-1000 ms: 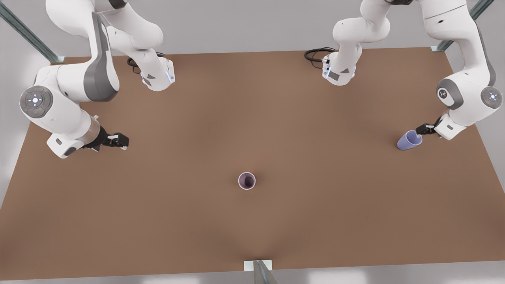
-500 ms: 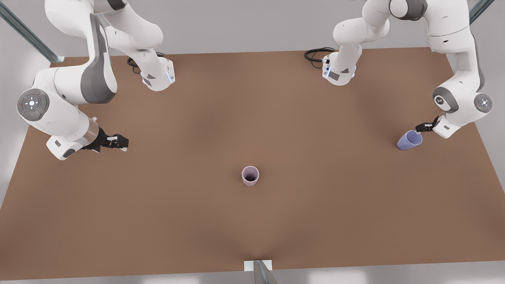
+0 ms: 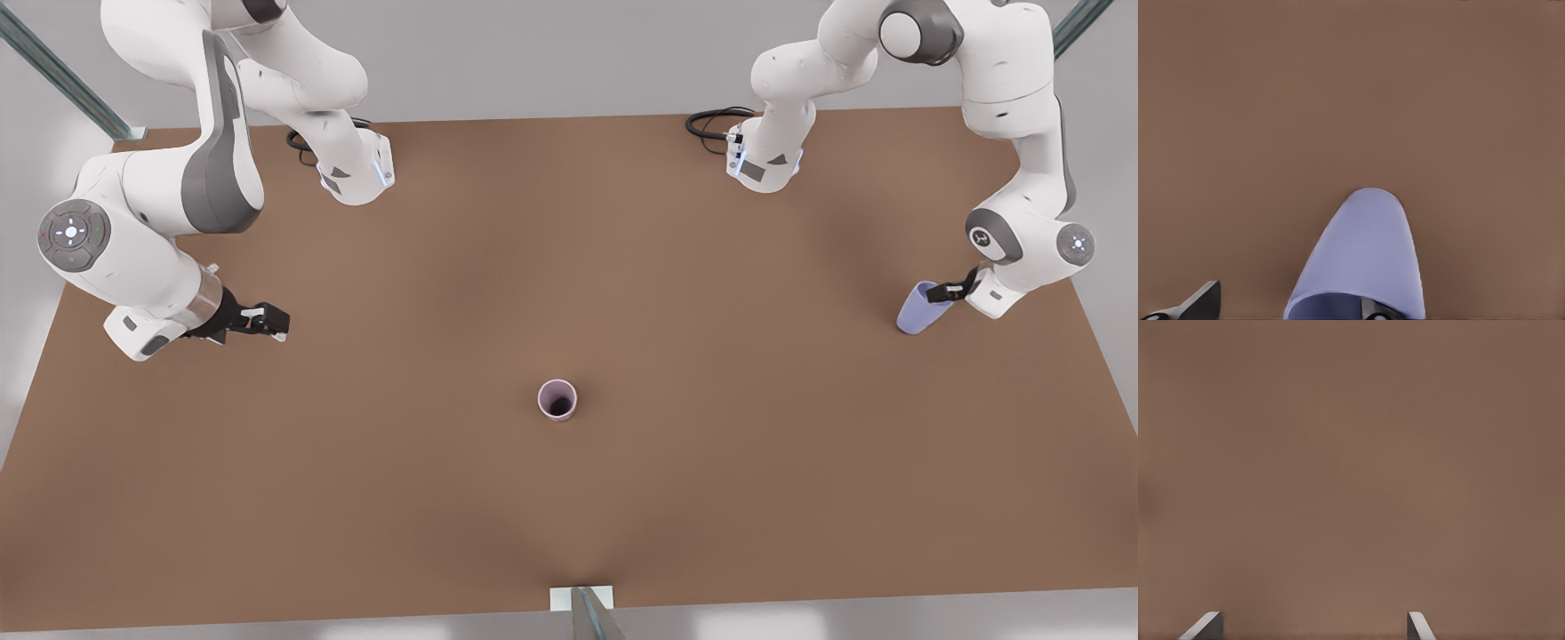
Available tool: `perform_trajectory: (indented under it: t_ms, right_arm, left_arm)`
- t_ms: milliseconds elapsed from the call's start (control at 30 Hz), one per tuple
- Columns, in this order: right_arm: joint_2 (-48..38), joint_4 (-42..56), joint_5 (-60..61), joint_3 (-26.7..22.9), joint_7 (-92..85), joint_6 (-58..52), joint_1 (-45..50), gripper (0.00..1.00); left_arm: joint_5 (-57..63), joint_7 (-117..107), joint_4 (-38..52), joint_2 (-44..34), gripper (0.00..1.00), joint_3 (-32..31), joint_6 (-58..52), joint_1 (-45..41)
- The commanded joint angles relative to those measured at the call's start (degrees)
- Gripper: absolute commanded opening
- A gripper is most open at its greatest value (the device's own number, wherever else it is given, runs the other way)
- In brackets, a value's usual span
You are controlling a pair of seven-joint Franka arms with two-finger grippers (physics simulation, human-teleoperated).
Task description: Stack the cups, with the pink cup at the bottom and the purple cup at the top
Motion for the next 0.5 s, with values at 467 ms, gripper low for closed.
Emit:
perform_trajectory:
  t_ms: [467]
  right_arm:
    - [0.00,0.00,0.00,0.00,0.00,0.00,0.00,1.00]
  left_arm:
    - [-4.21,-0.28,0.26,0.35,0.61,-2.74,1.04,-0.10]
